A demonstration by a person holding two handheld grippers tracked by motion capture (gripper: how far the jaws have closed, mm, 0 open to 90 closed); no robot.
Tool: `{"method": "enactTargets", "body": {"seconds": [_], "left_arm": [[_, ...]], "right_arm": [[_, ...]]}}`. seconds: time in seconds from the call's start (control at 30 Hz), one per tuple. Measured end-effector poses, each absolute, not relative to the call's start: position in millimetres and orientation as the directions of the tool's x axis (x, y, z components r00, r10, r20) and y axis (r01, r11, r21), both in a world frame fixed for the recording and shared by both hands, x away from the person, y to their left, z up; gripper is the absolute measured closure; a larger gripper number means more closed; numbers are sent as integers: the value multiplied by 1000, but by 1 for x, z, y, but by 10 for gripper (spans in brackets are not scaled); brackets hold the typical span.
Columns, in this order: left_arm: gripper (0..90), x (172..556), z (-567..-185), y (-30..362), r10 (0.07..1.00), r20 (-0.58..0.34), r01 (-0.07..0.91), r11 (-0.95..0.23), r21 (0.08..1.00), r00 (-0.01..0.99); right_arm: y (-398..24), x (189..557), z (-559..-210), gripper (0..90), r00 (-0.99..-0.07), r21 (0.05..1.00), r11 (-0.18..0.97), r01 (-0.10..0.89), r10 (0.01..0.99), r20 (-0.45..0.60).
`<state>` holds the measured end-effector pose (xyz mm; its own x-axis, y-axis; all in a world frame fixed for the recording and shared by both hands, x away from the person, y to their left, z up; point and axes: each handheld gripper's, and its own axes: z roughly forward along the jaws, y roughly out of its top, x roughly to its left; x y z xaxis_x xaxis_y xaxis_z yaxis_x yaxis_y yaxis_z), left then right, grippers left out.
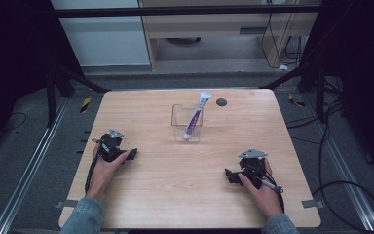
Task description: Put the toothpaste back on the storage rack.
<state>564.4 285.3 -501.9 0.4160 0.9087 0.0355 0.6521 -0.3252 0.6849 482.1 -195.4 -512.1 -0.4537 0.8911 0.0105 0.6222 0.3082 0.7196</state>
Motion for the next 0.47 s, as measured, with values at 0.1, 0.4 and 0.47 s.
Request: {"method": "enactTargets", "body": {"seconds": [0.1, 0.4, 0.47], "left_arm": [[32, 565, -505, 287, 908, 22, 638, -310, 705, 418], [0, 567, -507, 290, 925, 17, 646, -279, 711, 380], [0, 567, -507, 290, 926, 18, 647, -277, 711, 377]], "right_arm": [[-195, 482, -512, 4, -453, 720, 308, 622, 891, 11], [-195, 482, -512, 3, -453, 720, 306, 623, 891, 13], [-195, 482, -512, 4, -453, 720, 306, 623, 891, 13]]}}
